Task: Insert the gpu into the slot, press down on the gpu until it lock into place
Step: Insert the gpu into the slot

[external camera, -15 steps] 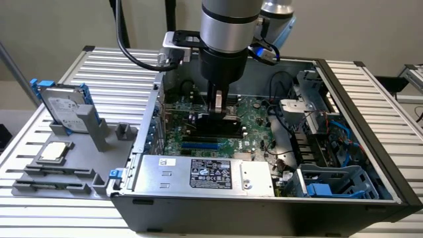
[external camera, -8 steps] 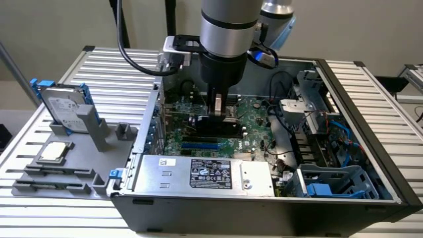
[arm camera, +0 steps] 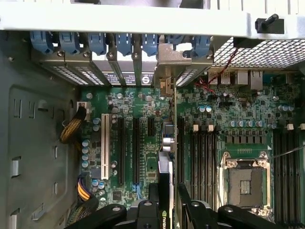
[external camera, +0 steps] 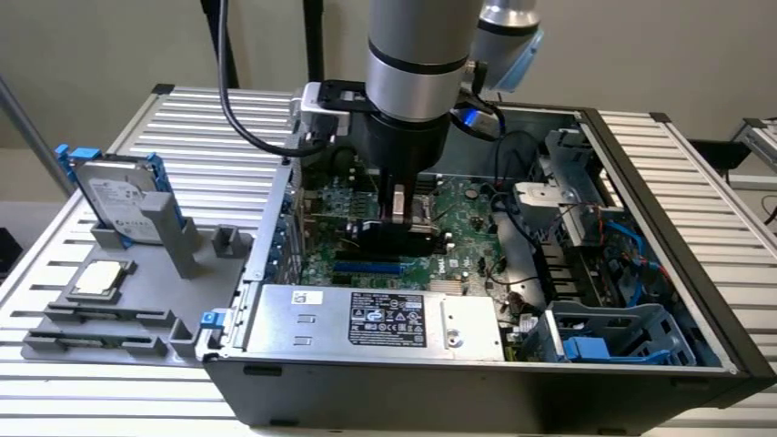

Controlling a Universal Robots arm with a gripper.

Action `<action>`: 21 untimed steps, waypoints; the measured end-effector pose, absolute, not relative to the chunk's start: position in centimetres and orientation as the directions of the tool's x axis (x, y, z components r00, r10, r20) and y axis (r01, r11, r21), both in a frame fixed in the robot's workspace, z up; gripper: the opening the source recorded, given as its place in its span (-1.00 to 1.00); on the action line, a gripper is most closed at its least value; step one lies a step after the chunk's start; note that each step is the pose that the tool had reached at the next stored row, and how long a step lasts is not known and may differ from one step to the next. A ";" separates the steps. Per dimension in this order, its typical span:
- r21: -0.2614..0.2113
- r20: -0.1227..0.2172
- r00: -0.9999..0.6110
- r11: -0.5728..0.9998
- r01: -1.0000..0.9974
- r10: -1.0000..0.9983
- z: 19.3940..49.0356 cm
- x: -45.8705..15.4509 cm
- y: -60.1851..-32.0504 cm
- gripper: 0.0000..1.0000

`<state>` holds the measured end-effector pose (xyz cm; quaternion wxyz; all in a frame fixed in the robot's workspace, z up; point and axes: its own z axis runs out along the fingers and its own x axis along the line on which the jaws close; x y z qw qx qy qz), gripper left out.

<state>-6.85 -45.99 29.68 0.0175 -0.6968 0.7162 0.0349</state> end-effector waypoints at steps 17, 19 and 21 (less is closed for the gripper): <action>0.025 -0.073 -0.029 0.027 -0.999 -0.997 27.5 -7.5 -45.6 -0.48; 0.025 -0.073 -0.029 0.027 -0.999 -0.997 27.4 -7.6 -45.6 -0.48; 0.026 -0.073 -0.029 0.027 -0.999 -0.997 27.4 -7.6 -45.6 -0.48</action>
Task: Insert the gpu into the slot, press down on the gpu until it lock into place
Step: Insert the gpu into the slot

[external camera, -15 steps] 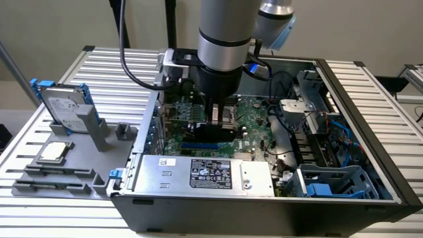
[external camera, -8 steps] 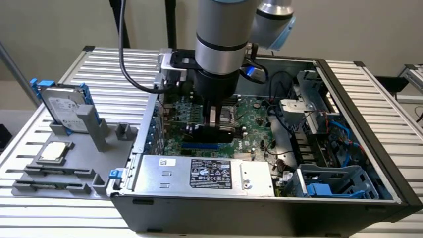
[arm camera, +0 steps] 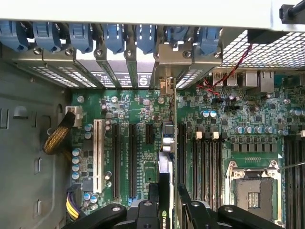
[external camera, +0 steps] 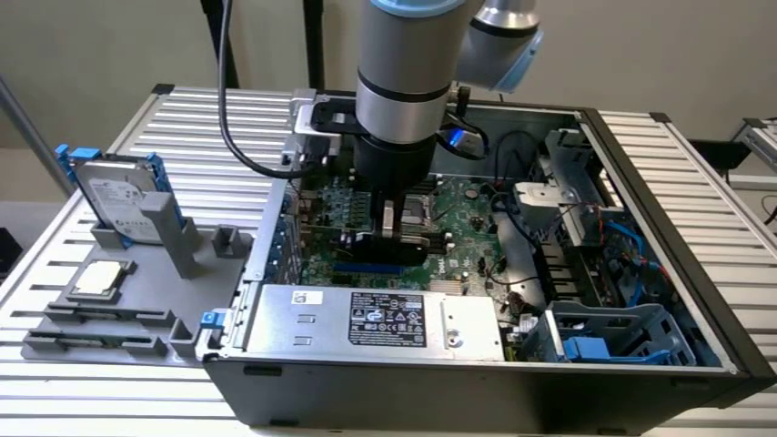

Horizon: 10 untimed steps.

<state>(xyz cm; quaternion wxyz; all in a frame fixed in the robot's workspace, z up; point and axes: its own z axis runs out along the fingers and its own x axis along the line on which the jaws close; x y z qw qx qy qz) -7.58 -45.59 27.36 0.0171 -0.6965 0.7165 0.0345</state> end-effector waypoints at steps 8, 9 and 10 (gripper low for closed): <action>0.026 -0.069 -0.029 0.027 -0.999 -0.997 27.2 -7.6 -45.6 -0.48; 0.026 -0.068 -0.029 0.027 -0.999 -0.997 27.2 -7.6 -45.6 -0.48; 0.026 -0.067 -0.029 0.027 -0.999 -0.997 27.2 -7.6 -45.6 -0.48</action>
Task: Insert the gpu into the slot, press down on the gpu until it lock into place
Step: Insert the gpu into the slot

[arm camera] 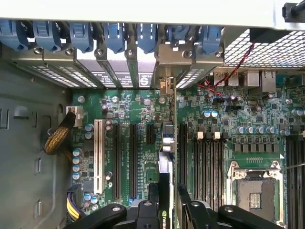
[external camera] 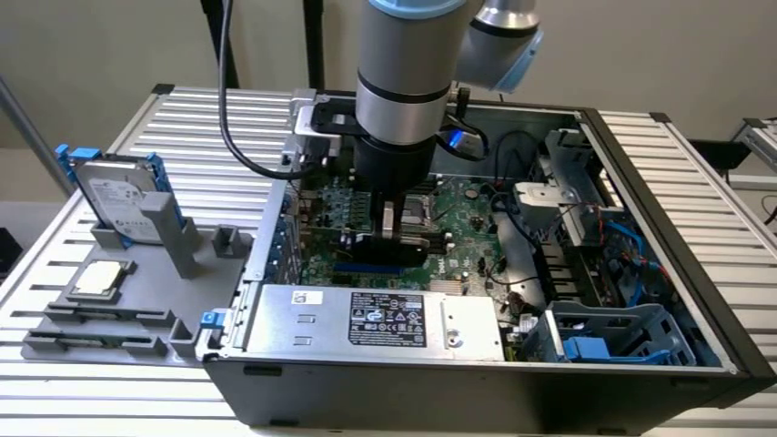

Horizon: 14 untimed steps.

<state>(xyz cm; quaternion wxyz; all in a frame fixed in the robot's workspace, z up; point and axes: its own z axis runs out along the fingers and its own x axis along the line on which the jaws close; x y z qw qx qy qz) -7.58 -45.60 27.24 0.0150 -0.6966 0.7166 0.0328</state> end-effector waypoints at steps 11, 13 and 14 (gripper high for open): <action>0.026 -0.062 -0.024 0.023 -0.999 -0.998 27.2 -7.6 -45.6 -0.48; 0.026 -0.061 -0.021 0.020 -0.999 -0.998 27.2 -7.6 -45.6 -0.48; 0.026 -0.061 -0.020 0.018 -0.999 -0.998 27.2 -7.6 -45.6 -0.48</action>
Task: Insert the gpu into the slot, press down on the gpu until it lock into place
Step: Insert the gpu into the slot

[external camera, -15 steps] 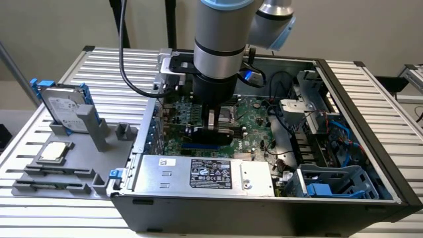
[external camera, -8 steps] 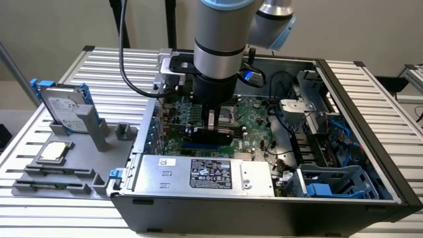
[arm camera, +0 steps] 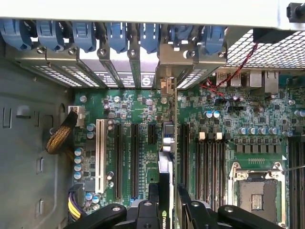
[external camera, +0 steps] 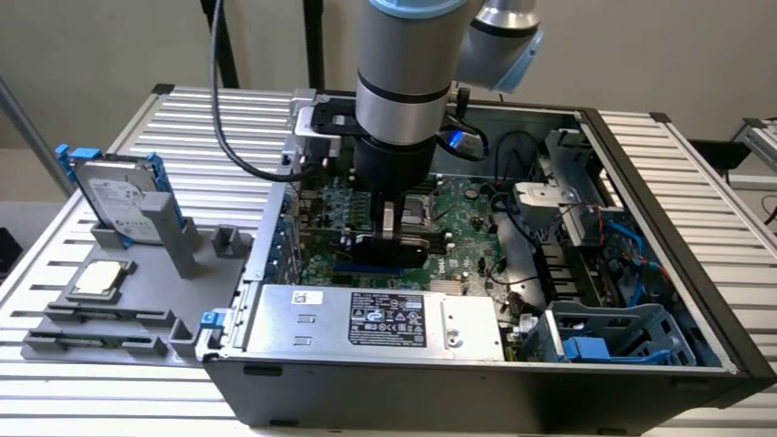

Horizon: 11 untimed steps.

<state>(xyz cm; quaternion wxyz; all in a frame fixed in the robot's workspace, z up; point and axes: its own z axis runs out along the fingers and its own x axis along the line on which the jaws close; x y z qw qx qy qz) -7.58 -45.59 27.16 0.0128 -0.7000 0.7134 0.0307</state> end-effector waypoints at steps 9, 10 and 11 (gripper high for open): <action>0.026 -0.061 -0.017 0.015 -1.000 -0.998 27.0 -7.7 -45.5 -0.48; 0.026 -0.061 -0.017 0.015 -1.000 -0.998 27.0 -7.7 -45.5 -0.48; 0.026 -0.061 -0.017 0.015 -1.000 -0.998 27.0 -7.7 -45.5 -0.48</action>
